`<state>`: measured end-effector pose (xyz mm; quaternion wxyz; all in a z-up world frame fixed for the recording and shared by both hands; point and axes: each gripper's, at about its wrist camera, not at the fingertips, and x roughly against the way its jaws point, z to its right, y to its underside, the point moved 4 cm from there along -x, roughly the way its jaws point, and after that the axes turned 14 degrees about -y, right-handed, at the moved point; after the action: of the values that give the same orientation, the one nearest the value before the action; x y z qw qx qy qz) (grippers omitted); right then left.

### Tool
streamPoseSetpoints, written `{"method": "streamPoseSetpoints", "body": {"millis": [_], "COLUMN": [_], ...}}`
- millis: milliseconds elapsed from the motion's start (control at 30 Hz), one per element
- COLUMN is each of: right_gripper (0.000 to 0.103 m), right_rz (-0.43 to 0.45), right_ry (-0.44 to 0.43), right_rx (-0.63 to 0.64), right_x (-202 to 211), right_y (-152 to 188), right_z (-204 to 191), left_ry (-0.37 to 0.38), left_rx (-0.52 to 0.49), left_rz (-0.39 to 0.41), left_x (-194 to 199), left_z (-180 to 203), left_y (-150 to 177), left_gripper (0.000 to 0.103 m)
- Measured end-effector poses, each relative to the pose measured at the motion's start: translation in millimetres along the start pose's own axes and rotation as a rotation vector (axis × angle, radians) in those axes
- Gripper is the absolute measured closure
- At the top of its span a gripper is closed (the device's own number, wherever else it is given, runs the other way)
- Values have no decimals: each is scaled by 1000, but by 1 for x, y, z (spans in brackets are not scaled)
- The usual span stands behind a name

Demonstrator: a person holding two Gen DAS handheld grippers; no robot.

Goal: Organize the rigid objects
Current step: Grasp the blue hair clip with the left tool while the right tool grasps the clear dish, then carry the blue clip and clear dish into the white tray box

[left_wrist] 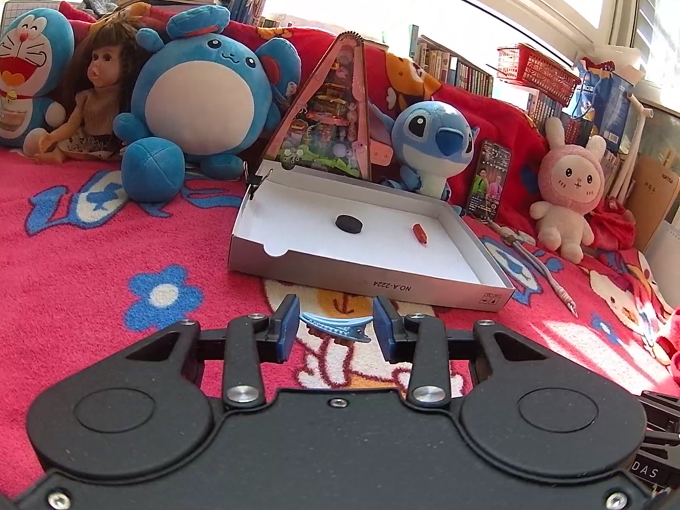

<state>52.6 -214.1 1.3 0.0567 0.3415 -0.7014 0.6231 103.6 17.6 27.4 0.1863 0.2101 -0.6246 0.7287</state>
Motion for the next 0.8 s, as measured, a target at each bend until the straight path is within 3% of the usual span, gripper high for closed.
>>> {"method": "streamPoseSetpoints", "body": {"millis": [367,633,800], "right_gripper": [66,66,66], "right_rz": [43,41,19], "right_ry": [-22,-34,-76], "right_rx": [-56,-155,-239], "right_x": [-40,-84,-120], "right_y": [-50,-93,-111], "right_z": [12,39,59], "left_ry": [36,56,73], "left_rx": [-29,-41,-54], "left_rz": [29,1,-68], "left_x": [-32,-79,-121], "left_z": [30,50,61], "left_y": [-43,-69,-80], "left_gripper": [67,67,67]}}
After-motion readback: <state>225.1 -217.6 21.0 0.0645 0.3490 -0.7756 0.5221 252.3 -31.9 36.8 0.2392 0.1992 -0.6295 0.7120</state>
